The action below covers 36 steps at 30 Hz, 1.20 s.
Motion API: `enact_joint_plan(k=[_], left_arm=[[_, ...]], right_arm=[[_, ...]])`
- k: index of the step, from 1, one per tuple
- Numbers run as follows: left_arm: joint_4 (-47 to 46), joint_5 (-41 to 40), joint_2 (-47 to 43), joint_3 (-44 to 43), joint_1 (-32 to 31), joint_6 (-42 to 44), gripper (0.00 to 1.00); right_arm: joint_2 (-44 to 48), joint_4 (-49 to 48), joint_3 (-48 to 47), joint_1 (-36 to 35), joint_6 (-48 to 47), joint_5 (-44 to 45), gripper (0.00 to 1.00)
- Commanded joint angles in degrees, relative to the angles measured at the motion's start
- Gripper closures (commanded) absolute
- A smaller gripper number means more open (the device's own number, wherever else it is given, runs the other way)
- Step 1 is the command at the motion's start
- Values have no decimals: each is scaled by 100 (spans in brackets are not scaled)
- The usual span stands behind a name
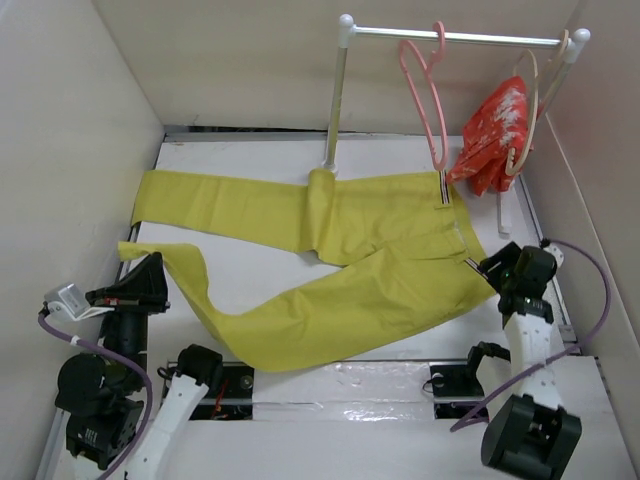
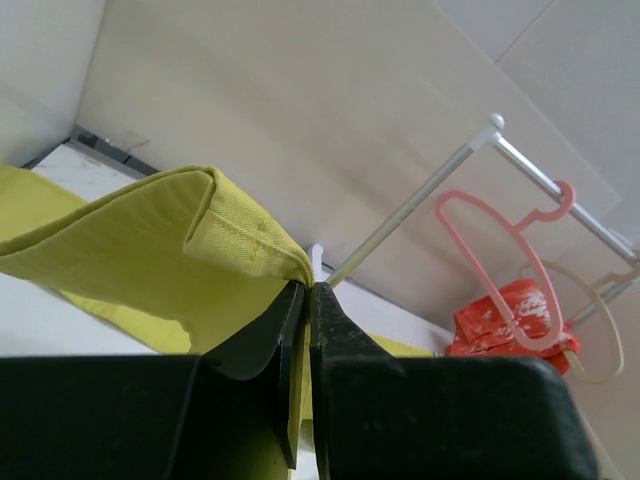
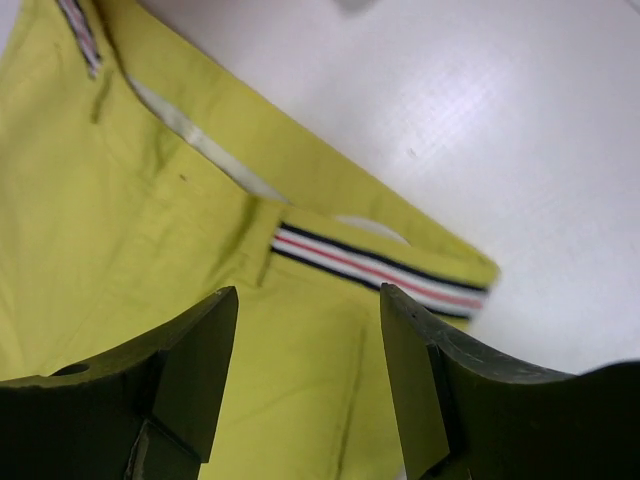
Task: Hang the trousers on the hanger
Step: Flatten out the trousers at the center of the board.
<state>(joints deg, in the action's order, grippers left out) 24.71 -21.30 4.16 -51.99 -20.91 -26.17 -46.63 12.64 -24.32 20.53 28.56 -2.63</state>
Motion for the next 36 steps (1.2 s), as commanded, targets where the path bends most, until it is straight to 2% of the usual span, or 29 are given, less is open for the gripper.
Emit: enact_joint_plan(k=[1, 6, 8, 17, 18, 19, 20, 21, 23, 24, 26, 28, 31, 36], left_arm=[[-914, -155, -153, 153, -159, -19, 100], [-915, -313, -249, 250, -326, 7, 100], [-889, -418, -390, 294, -326, 16, 100], [-836, -682, -591, 224, -379, -46, 100], [-871, -683, -644, 241, -379, -46, 100], [-950, -683, -688, 285, -379, -20, 100], [-950, -683, -671, 268, -379, 7, 100], [-924, -683, -628, 251, -379, 24, 100], [-819, -735, -470, 180, -379, 16, 100], [-775, -770, -469, 154, -379, -19, 100], [-801, -779, -469, 92, -379, -72, 100], [-871, -858, -469, -4, -379, -20, 100], [-723, -1279, -207, -337, -379, 68, 100], [-660, -1754, -21, -646, -379, 174, 100]], right_arm=[[558, 641, 357, 161, 597, 500, 35], [-195, 784, 296, 390, 985, 677, 38], [-627, 862, 226, 469, 1107, 676, 42], [-767, 406, 436, 469, 1407, 634, 53], [-829, 362, 428, 469, 1407, 589, 61], [-865, 501, 384, 469, 1372, 536, 87], [-865, 633, 288, 469, 1233, 571, 96], [-674, 747, 78, 469, 1110, 606, 100], [-244, 1370, -212, 469, 925, 981, 100], [342, 1590, -571, 469, 863, 1115, 100], [916, 2038, -933, 469, 714, 1526, 100], [1496, 2232, -1389, 469, 590, 1791, 100], [1657, 2821, -2022, 469, 370, 2109, 100], [1824, 3498, -2735, 469, 108, 2012, 99]])
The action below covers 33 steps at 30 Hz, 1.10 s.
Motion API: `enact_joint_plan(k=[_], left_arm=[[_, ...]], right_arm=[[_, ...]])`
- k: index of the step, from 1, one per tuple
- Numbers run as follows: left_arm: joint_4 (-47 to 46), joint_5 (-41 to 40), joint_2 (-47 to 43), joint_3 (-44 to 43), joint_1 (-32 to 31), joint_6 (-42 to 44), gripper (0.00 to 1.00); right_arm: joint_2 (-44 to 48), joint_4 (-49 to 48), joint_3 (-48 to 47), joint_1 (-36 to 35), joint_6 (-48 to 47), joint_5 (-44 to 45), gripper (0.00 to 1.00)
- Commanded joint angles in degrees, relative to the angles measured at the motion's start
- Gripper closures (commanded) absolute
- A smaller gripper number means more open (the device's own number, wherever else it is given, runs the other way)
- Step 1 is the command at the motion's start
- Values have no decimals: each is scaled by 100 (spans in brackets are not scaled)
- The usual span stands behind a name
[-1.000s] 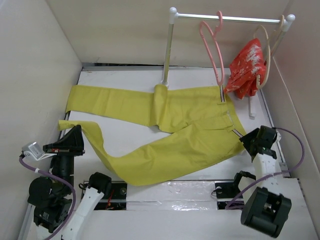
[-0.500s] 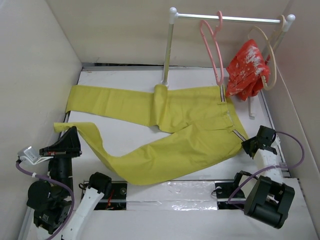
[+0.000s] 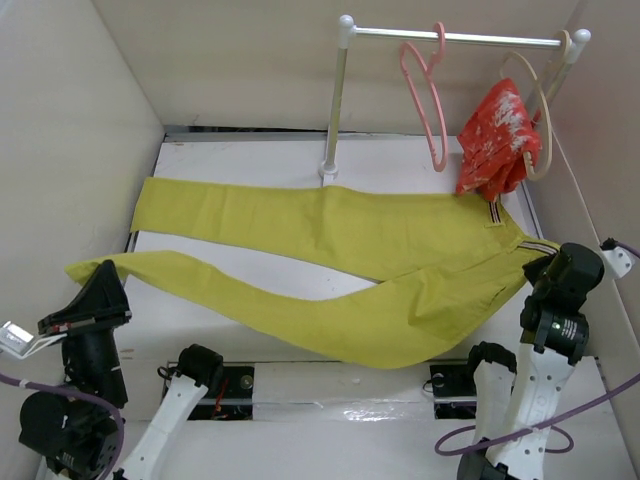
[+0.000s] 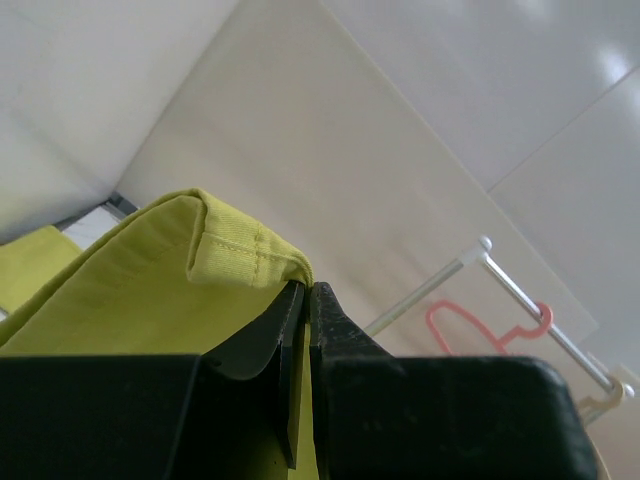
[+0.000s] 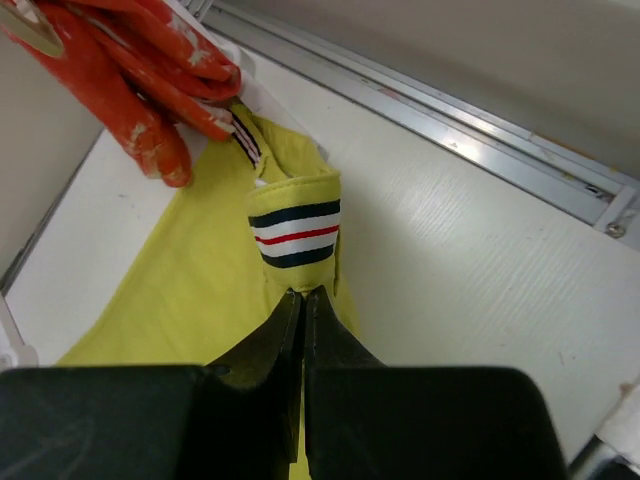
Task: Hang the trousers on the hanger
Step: Flatten out the trousers at the center of the board, then fold the trousers at the center of the board.
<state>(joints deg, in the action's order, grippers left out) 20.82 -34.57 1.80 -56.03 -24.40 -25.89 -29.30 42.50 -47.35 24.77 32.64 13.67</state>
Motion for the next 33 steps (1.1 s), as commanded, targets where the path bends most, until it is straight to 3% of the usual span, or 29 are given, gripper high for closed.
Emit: enact_joint_plan(k=[1, 7, 13, 15, 21, 24, 25, 26, 28, 33], left_arm=[[-228, -576, 285, -311, -29, 154, 100], [-271, -1086, 855, -505, -29, 338, 100], [115, -1834, 2180, -576, -319, 41, 100], [185, -2035, 2586, -480, -319, -205, 100], [1029, -2702, 4924, -743, -171, -1102, 100], [566, -1891, 5453, -410, 828, -795, 100], [129, -1461, 5514, -156, 1676, -577, 100], [20, -1082, 5532, -84, 2067, -619, 100], [115, -264, 5716, -118, 2649, -1038, 100], [448, 395, 6243, -706, 3650, -1760, 100]], right_arm=[[187, 766, -676, 45, -329, 625, 99], [100, 1436, -1521, -112, -776, 496, 98], [-425, 2025, -2155, -1097, -1261, 1032, 98], [-550, 1790, -1955, -1246, -1207, 928, 98], [-972, 1085, -1338, -1177, -1374, 532, 100], [-1130, 594, -1075, -1045, -1533, 67, 100], [-1235, 514, -1031, -906, -1542, -30, 99], [-1358, 427, -1004, -904, -1559, -127, 100], [-1587, 338, -1056, -852, -1550, -320, 100], [-1789, -145, -1092, -509, -1394, -759, 100]])
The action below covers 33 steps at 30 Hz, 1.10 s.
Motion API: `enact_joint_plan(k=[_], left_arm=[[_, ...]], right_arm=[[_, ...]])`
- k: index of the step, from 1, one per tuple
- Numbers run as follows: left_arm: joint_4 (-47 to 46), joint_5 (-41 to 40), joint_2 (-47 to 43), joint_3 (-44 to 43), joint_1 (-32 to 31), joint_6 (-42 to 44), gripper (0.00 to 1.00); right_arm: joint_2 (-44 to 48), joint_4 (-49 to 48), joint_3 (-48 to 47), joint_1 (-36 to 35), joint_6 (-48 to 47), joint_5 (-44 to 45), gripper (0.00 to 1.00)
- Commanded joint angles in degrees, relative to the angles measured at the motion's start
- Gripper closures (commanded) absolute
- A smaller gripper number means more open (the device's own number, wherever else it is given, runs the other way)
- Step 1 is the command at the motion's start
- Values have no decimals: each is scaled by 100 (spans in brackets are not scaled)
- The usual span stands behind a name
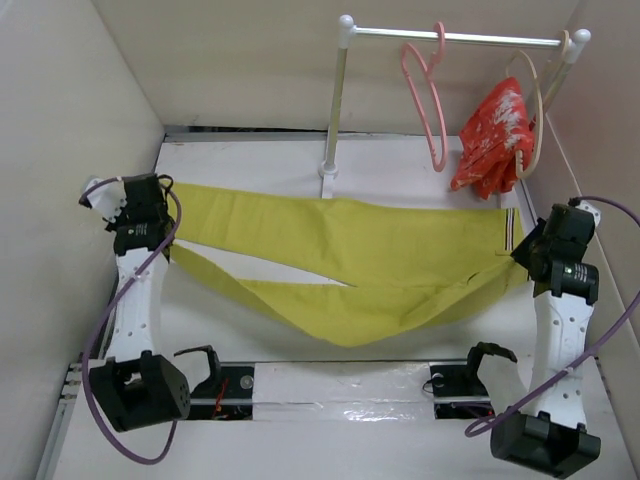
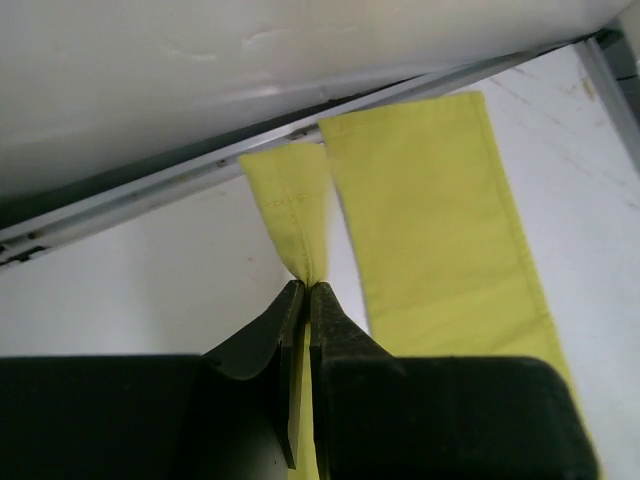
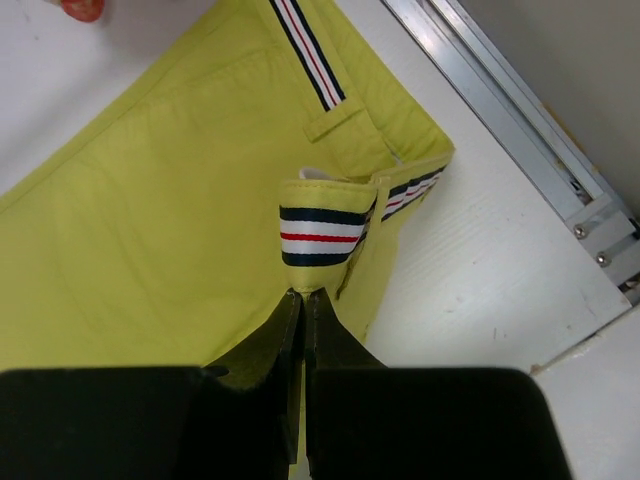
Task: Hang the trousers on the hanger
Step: Fold the trousers at the center of the board.
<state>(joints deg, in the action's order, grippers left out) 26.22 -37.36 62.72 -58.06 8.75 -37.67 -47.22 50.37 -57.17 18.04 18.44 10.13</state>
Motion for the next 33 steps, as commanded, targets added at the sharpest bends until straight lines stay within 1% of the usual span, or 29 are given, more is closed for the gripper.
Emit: enact_joint_plan(k=[1, 2, 3, 4, 5, 7, 8, 9, 10, 12, 14, 17, 18, 19, 20, 23, 26, 30, 33], left_arm=[[127, 861, 388, -617, 529, -671, 100], [199, 889, 486, -766, 644, -802, 100], [182, 1019, 565, -785, 863, -882, 100], [243, 986, 810, -855, 865, -865, 100], [322, 811, 986, -1108, 865, -847, 100], [427, 407, 1329, -1399, 865, -812, 100], [541, 292, 1644, -1749, 865, -812, 100], [560, 143, 1786, -1909, 865, -769, 100], [603, 63, 2066, -2076, 865, -742, 100], [604, -51, 2296, -2516, 865, -663, 100], [350, 27, 2534, -2735, 918, -514, 100], [8, -60, 2867, -3008, 918, -207, 100], [15, -113, 2991, -3131, 918, -162, 100], [137, -131, 3314, -3271, 918, -118, 100], [199, -157, 3465, -3543, 918, -92, 100], [226, -218, 3949, -3878, 918, 31, 100], [235, -324, 4387, -4194, 918, 190, 100], [278, -526, 4968, -4634, 751, 409, 100], [296, -614, 5390, -4959, 689, 594, 100]], right_arm=[[-93, -1046, 11, 164, 142, -459, 100], [-155, -1334, 65, 164, 195, -607, 100], [-243, -1424, 83, 217, 352, -609, 100], [-331, -1494, 83, 269, 441, -617, 100], [-523, -1747, 83, 270, 476, -670, 100], [-726, -1899, 22, 270, 625, -548, 100], [-927, -2065, -40, 270, 670, -512, 100], [-1034, -2162, -58, 270, 757, -469, 100], [-1139, -2241, -75, 322, 801, -442, 100], [-1489, -2513, -136, 323, 889, -407, 100], [-1745, -2707, -198, 375, 960, -380, 100], [-2264, -2883, -382, 428, 986, -407, 100], [-2396, -2892, -453, 428, 1004, -381, 100], [-2632, -2953, -558, 428, 995, -380, 100], [-2747, -3084, -611, 428, 995, -406, 100], [-3231, -3164, -926, 428, 978, -371, 100], [-3713, -3130, -1313, 428, 960, -249, 100], [-4233, -3130, -1700, 428, 925, -345, 100], [-4566, -3086, -1894, 314, 899, -196, 100]])
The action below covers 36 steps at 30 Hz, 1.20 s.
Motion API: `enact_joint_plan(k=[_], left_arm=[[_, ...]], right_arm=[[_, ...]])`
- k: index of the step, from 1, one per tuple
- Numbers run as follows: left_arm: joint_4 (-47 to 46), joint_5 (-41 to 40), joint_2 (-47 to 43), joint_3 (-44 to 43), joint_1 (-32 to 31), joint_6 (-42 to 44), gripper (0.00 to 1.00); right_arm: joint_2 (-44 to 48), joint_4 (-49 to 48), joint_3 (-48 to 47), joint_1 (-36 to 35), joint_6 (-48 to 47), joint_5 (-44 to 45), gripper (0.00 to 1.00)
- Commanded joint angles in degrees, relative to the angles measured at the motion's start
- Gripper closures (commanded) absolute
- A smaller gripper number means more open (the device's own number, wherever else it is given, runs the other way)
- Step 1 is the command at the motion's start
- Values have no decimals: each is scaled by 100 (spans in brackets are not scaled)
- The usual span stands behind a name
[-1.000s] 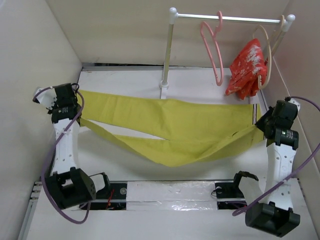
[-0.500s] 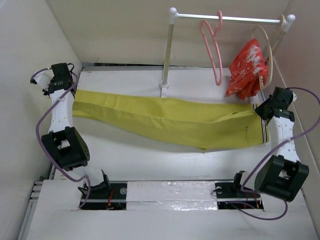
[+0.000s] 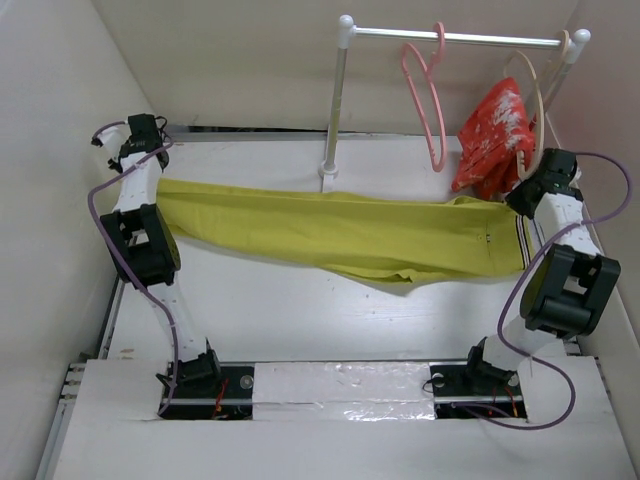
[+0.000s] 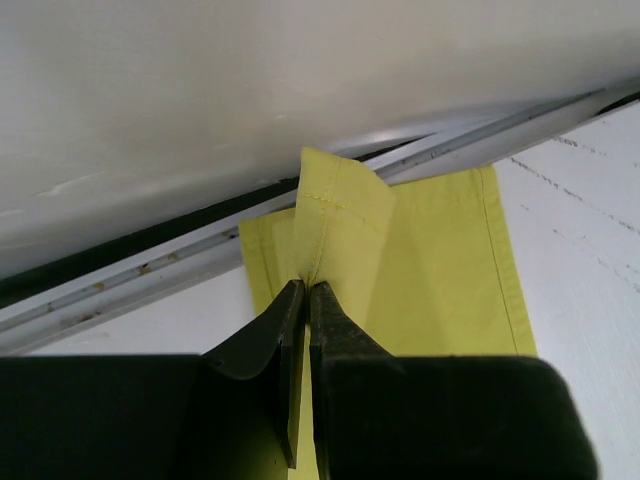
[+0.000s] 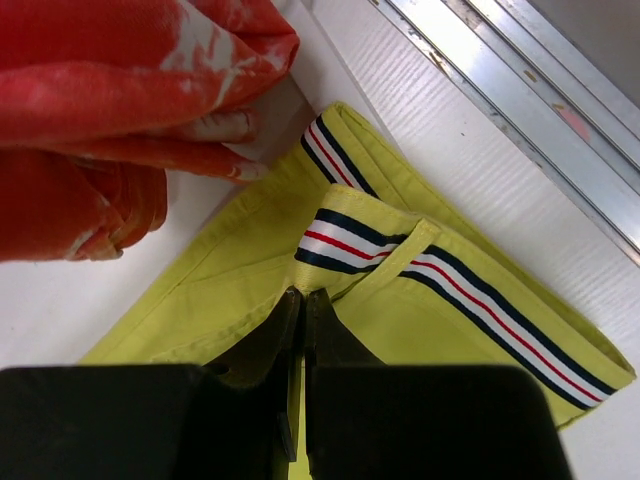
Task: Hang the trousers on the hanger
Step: Fold the trousers at the center of the board.
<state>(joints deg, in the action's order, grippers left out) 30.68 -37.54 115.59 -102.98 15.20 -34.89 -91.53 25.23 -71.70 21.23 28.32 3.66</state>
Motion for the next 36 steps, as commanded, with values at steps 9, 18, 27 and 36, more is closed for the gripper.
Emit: enact_joint_plan(k=[9, 18, 27, 36], left_arm=[[-281, -632, 886, -1189, 44, 579, 100], [-1151, -395, 965, -1435, -298, 782, 96], [-887, -88, 721, -1314, -351, 774, 36], [-1379, 772, -1309, 1717, -298, 220, 38]], right_arm=[[-682, -783, -608, -163, -2, 486, 100], [-911, -871, -723, -163, 86, 504, 89], [-253, -1196, -231, -111, 209, -137, 26], [1750, -1767, 1576, -111, 289, -945, 12]])
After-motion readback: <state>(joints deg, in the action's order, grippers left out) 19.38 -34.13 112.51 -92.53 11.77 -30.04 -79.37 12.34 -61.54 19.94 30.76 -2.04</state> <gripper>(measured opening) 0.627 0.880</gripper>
